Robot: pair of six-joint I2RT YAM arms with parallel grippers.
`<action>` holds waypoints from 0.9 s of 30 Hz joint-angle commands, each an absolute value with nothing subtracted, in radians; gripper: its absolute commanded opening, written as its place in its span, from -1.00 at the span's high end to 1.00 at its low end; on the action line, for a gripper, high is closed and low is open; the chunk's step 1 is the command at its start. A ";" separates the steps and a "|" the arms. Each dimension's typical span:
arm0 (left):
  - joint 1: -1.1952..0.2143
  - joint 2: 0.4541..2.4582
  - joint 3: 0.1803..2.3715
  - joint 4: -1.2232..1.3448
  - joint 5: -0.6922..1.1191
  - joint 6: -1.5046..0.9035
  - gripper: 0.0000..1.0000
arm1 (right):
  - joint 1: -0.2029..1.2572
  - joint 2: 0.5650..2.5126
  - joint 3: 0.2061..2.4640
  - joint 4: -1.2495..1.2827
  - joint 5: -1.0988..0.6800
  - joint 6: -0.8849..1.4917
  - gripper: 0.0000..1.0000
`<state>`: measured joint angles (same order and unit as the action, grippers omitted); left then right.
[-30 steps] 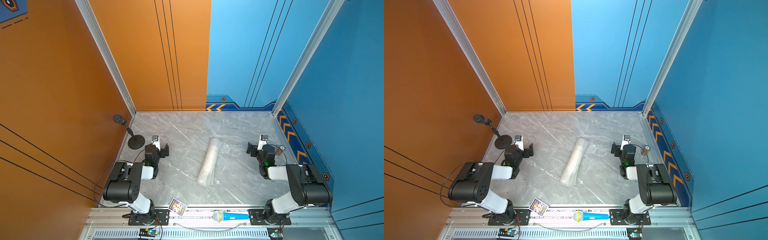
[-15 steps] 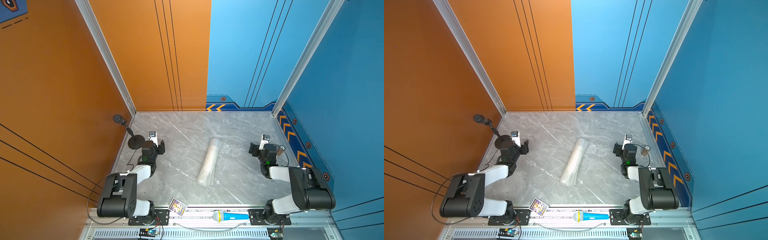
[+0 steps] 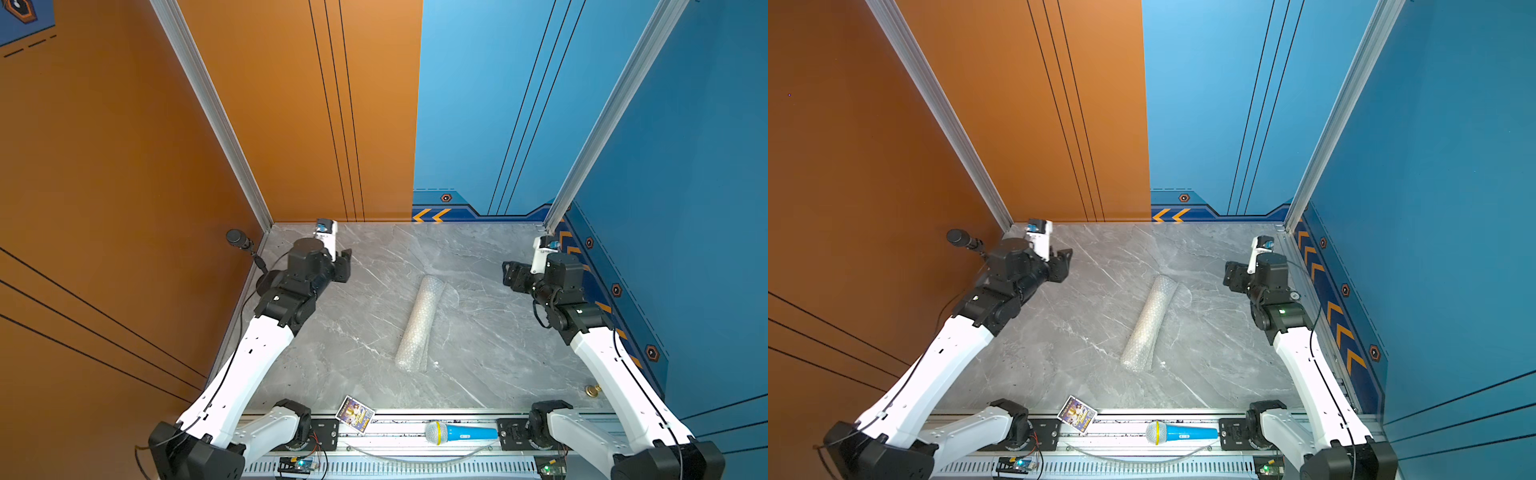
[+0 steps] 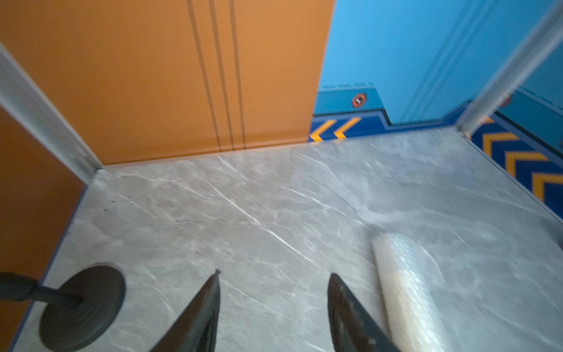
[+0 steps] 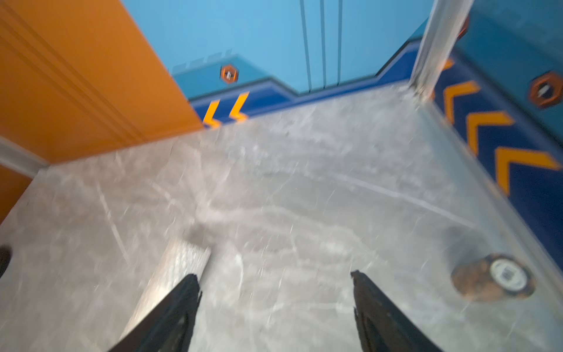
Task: Unwrap the vase from the bubble wrap
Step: Unwrap the bubble wrap at the center of the board.
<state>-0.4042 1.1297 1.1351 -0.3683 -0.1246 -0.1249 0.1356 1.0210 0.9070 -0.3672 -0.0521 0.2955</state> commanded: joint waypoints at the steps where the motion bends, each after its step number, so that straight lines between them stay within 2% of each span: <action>1: -0.518 1.211 1.169 -0.620 -0.113 -0.183 -0.08 | 0.221 1.005 0.894 -0.662 -0.142 0.379 -0.56; 5: -0.659 1.322 1.197 -0.615 -0.083 -0.242 -0.06 | 0.327 0.993 0.839 -0.635 -0.155 0.492 -0.47; 8: -0.710 1.415 1.232 -0.614 -0.038 -0.268 -0.04 | 0.395 1.015 0.797 -0.542 -0.163 0.561 -0.39; 11: -0.745 1.502 1.273 -0.616 -0.009 -0.286 -0.01 | 0.456 1.082 0.808 -0.501 -0.155 0.590 -0.23; 14: -0.763 1.563 1.298 -0.614 0.021 -0.315 -0.01 | 0.523 1.161 0.839 -0.470 -0.142 0.601 -0.10; 17: -0.772 1.611 1.313 -0.606 0.032 -0.331 -0.02 | 0.571 1.239 0.873 -0.452 -0.115 0.607 -0.08; 27: -0.788 1.704 1.314 -0.551 0.081 -0.360 -0.03 | 0.619 1.412 0.941 -0.372 -0.130 0.648 0.21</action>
